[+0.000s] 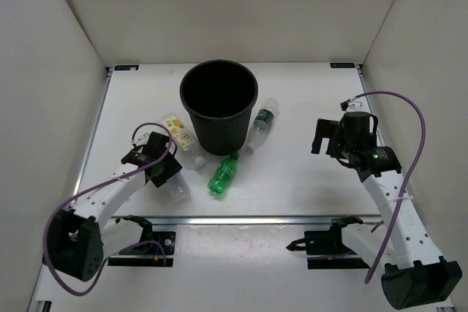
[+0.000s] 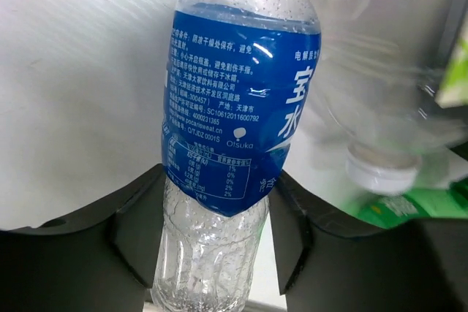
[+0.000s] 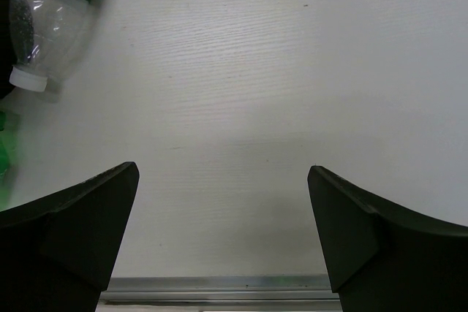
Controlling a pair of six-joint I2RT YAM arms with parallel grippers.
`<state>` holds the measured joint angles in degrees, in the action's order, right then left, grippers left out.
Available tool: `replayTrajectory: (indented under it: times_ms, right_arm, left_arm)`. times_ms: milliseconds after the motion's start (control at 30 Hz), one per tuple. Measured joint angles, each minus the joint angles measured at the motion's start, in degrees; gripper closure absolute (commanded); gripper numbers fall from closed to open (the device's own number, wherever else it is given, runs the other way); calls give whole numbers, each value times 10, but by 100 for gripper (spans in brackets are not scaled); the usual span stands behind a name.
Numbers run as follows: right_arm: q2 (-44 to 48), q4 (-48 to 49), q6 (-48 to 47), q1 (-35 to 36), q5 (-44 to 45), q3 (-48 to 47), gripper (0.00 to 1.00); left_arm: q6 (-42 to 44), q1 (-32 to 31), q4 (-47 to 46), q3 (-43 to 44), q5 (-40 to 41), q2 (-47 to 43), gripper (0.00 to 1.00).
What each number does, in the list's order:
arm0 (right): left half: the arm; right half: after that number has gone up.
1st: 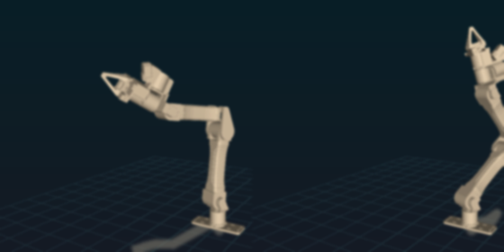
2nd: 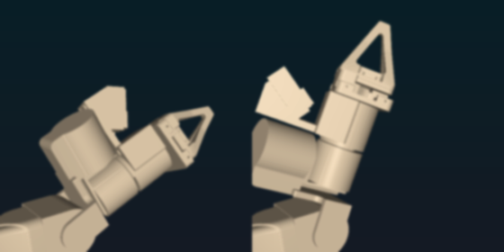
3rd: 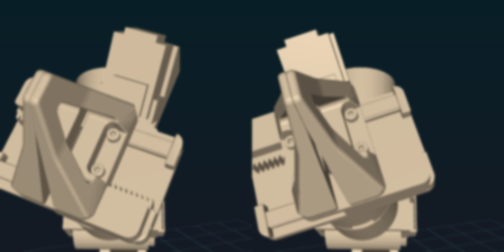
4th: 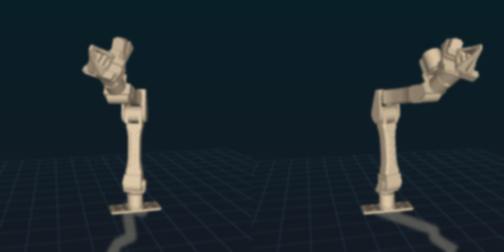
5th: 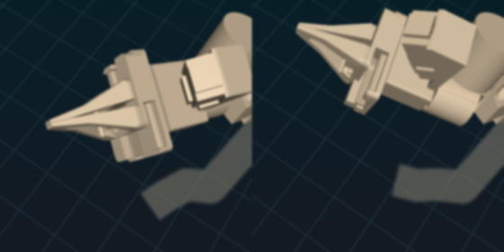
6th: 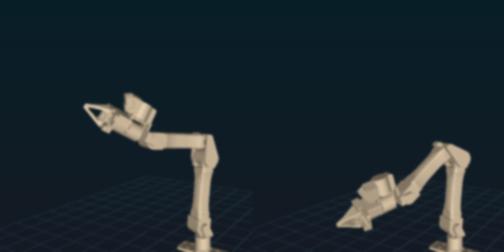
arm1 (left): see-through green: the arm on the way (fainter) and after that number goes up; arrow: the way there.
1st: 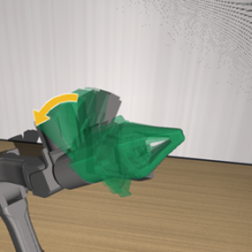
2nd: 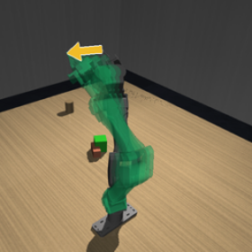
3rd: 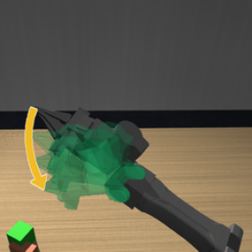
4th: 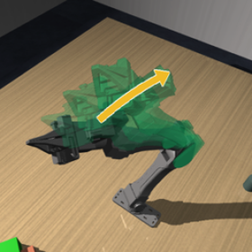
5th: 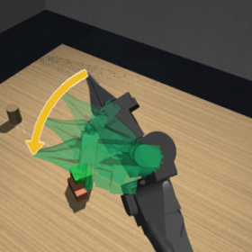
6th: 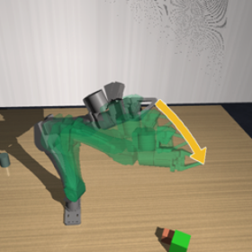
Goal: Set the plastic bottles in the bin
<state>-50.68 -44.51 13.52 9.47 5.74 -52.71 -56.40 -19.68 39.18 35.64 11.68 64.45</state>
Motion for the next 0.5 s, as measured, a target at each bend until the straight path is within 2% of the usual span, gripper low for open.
replayTrajectory:
  times_ms: [100, 200, 367, 500]
  right_arm:
    - [6, 0, 0, -2, -3, 0, 1]
    - [6, 0, -1, -1, -7, 0, 1]
    - [6, 3, -2, 14, -8, 0, 1]
    - [6, 15, -2, 31, -8, 0, 1]
  left_arm:
    - [3, 1, 33, 9, 7, -52, 46]
    - [16, 3, 79, 63, 15, -92, 45]
    - [62, -16, 91, 254, 40, -88, 45]
    - [122, -53, 26, 437, 75, -8, 42]
